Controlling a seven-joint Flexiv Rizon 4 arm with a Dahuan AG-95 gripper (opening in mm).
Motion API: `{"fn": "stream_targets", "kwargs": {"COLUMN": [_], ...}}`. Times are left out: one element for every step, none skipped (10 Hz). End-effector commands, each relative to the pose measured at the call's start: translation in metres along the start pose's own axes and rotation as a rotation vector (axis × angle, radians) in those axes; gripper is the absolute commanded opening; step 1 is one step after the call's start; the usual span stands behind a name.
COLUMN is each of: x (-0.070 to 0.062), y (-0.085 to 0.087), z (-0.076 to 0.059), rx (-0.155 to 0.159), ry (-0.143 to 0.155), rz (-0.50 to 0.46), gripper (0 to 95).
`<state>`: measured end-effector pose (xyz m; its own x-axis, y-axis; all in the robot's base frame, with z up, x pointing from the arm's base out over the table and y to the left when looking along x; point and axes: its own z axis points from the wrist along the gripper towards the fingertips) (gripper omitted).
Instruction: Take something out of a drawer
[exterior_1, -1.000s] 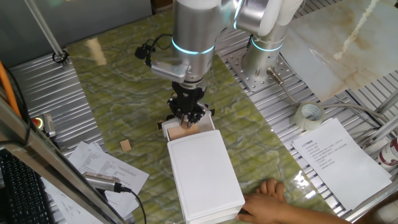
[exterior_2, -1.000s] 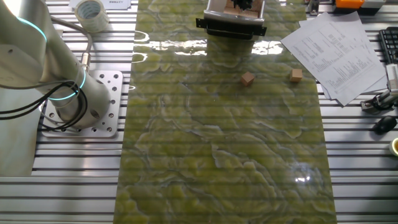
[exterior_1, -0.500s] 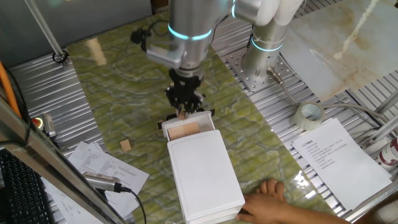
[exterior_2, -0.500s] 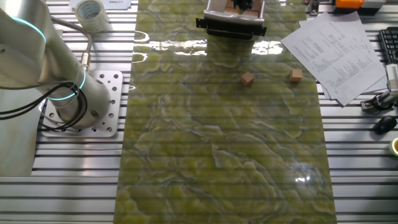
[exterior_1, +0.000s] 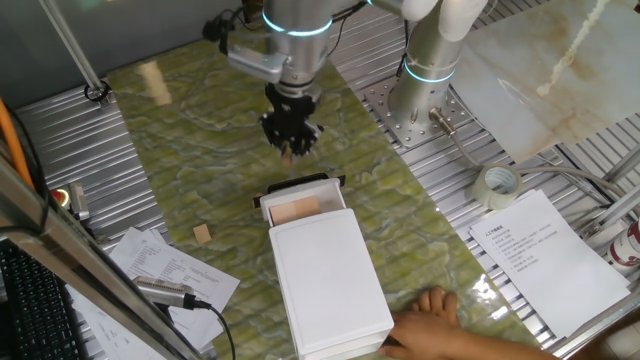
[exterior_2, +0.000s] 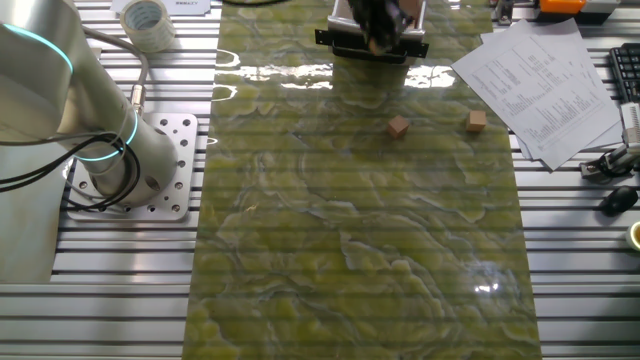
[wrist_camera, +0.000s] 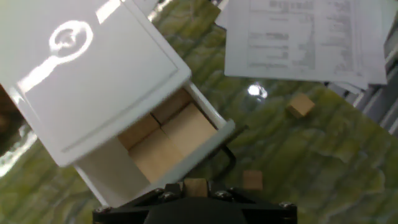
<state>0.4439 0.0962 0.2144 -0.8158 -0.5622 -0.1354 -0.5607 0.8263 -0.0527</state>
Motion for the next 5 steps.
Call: {"fn": "stream_targets", "kwargs": {"x": [0.017, 0.017, 0.017, 0.017, 0.018], "y": [-0.022, -0.023, -0.027, -0.032, -0.035], "z": [0.016, 0.019, 0.027, 0.038, 0.045], "rx": [-0.112, -0.103, -0.097, -0.095, -0.087], "ry": [0.123, 0.138, 0.132, 0.114, 0.102], "rz": [0.277, 0.315, 0.341, 0.342, 0.347], "gripper": [0.0, 0.0, 0.0, 0.0, 0.0]}}
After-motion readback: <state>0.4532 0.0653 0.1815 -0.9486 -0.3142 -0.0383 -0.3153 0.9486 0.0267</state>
